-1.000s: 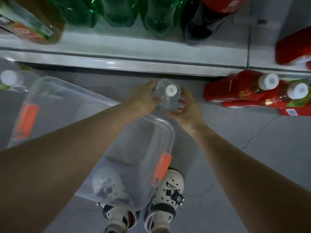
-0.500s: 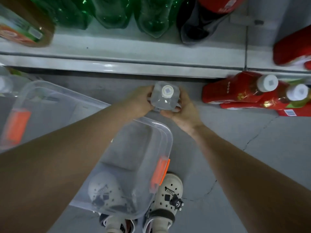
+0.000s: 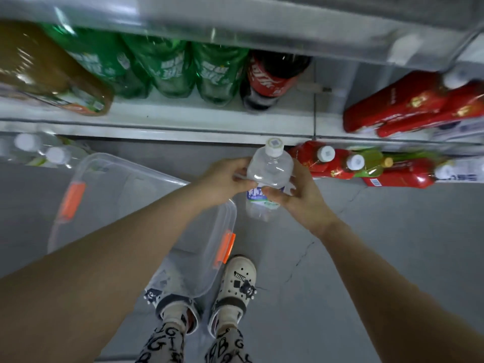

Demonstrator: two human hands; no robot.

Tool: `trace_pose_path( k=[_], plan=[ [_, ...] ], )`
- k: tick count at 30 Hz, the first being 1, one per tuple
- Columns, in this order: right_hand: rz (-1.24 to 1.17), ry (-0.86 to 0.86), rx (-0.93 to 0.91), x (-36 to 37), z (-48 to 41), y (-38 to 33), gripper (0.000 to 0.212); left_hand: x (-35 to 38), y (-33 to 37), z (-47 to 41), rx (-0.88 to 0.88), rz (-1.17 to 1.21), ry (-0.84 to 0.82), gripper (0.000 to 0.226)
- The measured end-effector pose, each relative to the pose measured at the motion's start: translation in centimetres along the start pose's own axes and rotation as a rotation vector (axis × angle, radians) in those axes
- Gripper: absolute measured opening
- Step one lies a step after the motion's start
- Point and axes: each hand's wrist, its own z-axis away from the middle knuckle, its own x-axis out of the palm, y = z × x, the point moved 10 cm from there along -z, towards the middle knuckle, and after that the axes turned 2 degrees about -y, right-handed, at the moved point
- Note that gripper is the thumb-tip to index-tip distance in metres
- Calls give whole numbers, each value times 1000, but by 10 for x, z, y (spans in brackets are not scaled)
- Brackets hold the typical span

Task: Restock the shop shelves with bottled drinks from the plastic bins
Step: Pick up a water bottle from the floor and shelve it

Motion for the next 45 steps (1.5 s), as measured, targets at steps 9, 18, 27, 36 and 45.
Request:
trace_pose_path(
  k=[9,18,27,36,45],
  plan=[
    [-75,-105,99,-16,122,-102,49,2,89,125,-65,9,7,65],
    [-179,-243,83,-6,233,-234,40,-24,200,268,-135,207,-4,59],
    [-153,-241,-52,-24,317,-364,42,-55,326,387,36,65,136,28],
    [-66,-183,-278,-54,376,-489,45,-83,436,466,175,7,251,40],
    [-4,-86,-530,-94,421,-611,47,-124,549,520,381,-140,352,39]
  ],
)
